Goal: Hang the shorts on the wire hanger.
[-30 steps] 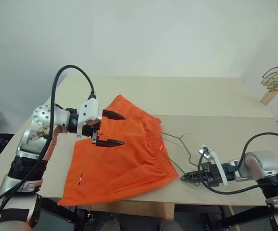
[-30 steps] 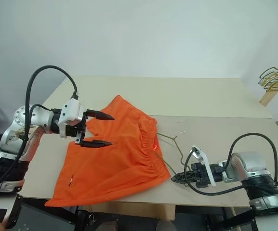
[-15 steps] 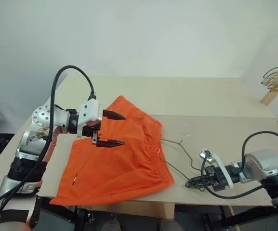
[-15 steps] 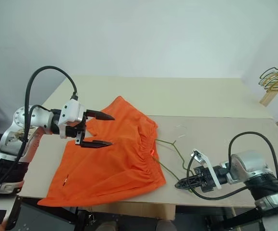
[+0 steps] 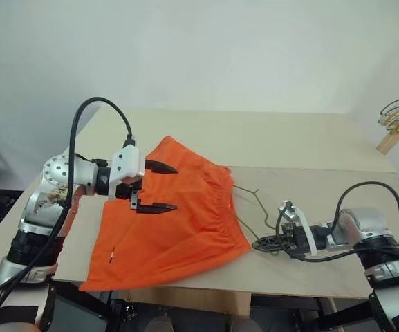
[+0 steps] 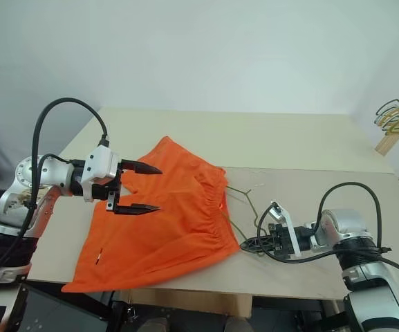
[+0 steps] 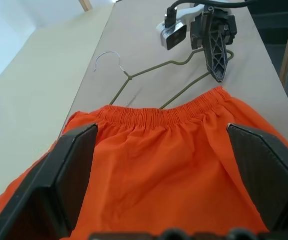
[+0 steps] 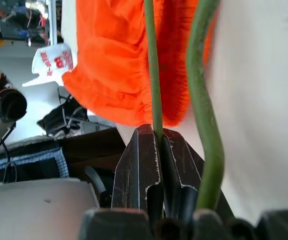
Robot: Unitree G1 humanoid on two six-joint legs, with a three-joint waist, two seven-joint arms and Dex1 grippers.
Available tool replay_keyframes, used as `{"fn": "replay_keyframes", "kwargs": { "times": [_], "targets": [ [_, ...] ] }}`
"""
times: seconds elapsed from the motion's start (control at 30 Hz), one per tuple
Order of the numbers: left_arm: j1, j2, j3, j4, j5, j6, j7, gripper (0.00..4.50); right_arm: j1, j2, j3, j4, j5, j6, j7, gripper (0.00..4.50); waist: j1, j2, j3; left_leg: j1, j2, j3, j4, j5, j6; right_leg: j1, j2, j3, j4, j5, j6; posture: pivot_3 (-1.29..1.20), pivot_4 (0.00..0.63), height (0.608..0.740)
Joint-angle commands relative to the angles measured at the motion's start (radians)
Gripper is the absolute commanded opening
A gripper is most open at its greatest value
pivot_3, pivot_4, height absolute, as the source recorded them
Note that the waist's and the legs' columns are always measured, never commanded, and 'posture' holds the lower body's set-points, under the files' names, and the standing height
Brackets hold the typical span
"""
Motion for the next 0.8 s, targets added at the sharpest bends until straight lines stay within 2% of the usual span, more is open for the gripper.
{"fn": "replay_keyframes", "kwargs": {
  "times": [0.03, 0.2, 0.43, 0.57, 0.8],
  "targets": [
    [-0.032, 0.003, 0.017, -0.010, -0.015, -0.017, 0.006, 4.48, -0.022, 0.035, -0.060, -0.004, 0.019, 0.020, -0.040, 0.00, 0.001, 0.000, 0.000, -0.001, 0.000, 0.000, 0.000, 0.000, 0.000, -0.001, 0.000, 0.000, 0.000, 0.000, 0.000, 0.04, 0.000, 0.740],
    [-0.038, -0.004, 0.008, -0.008, -0.012, -0.021, 0.004, 4.48, -0.103, 0.152, -0.154, 0.194, -0.065, 0.007, -0.222, 0.00, -0.002, 0.000, 0.000, 0.000, 0.000, 0.001, 0.000, 0.000, -0.001, -0.001, 0.000, 0.000, 0.002, 0.000, 0.000, 0.04, 0.000, 0.740],
    [-0.041, 0.002, 0.014, -0.008, -0.011, -0.022, 0.004, 4.48, -0.111, 0.201, -0.249, 0.216, -0.062, -0.011, -0.277, 0.00, -0.001, 0.000, 0.000, -0.001, 0.000, 0.000, 0.000, 0.001, -0.001, -0.003, 0.000, 0.001, 0.002, 0.000, -0.001, 0.05, 0.000, 0.740],
    [-0.042, 0.003, 0.014, -0.008, -0.008, -0.023, 0.007, 4.48, -0.064, 0.195, -0.256, 0.087, -0.044, -0.061, -0.255, 0.00, 0.000, 0.000, 0.000, -0.001, 0.000, 0.000, 0.000, 0.001, -0.001, -0.004, 0.000, 0.001, 0.002, 0.000, -0.001, 0.05, 0.000, 0.740],
    [-0.098, -0.009, 0.012, 0.057, 0.006, -0.055, 0.007, 4.48, 0.109, 0.101, -0.240, -0.368, -0.108, -0.308, -0.285, 0.00, 0.002, 0.000, 0.000, -0.005, 0.000, 0.000, 0.000, 0.001, -0.001, -0.007, 0.000, 0.001, 0.003, 0.000, -0.001, 0.01, 0.000, 0.740]
  ]
}}
